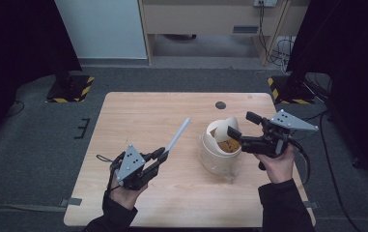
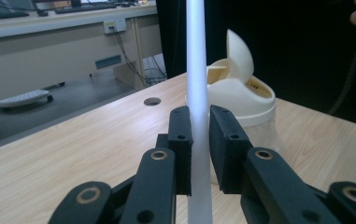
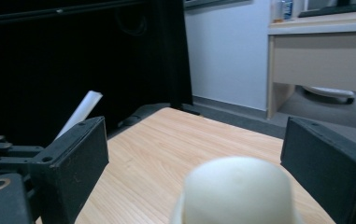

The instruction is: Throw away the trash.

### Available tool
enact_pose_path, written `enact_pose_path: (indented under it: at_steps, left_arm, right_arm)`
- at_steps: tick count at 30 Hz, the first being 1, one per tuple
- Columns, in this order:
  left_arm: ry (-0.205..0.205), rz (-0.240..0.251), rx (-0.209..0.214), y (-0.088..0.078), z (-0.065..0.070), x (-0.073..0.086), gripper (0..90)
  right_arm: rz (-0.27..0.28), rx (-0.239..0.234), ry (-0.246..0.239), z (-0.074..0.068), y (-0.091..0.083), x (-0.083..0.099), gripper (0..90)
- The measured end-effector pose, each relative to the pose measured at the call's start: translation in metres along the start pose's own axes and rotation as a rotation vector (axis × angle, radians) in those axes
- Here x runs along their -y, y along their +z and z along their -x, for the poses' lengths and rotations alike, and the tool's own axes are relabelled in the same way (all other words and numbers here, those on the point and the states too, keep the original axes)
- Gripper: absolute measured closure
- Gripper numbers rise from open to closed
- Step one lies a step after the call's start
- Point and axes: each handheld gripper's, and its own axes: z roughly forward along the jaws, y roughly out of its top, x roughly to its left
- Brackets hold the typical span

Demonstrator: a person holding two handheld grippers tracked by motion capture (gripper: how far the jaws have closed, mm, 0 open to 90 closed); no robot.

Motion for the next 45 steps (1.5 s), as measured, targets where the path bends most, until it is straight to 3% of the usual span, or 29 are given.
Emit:
enact_pose_path:
  at_steps: [7, 25, 31, 36, 45]
  left_arm:
    - [0.014, 0.026, 0.018, 0.008, 0.008, -0.009, 78.5]
    - [0.035, 0.041, 0.074, 0.034, 0.032, -0.019, 78.4]
    - [0.047, 0.045, 0.097, 0.040, 0.041, -0.022, 78.5]
    - [0.054, 0.048, 0.104, 0.042, 0.046, -0.022, 78.4]
    - [0.063, 0.051, 0.102, 0.045, 0.048, -0.026, 78.5]
  right_arm:
    - [-0.001, -0.050, -0.002, -0.012, 0.013, -0.002, 9.6]
    - [-0.024, -0.137, 0.013, -0.023, 0.027, 0.006, 16.8]
    - [-0.032, -0.179, 0.016, -0.026, 0.031, 0.010, 24.9]
    - [-0.039, -0.194, 0.020, -0.028, 0.033, 0.012, 27.6]
    - [-0.056, -0.213, 0.008, -0.030, 0.035, 0.015, 42.5]
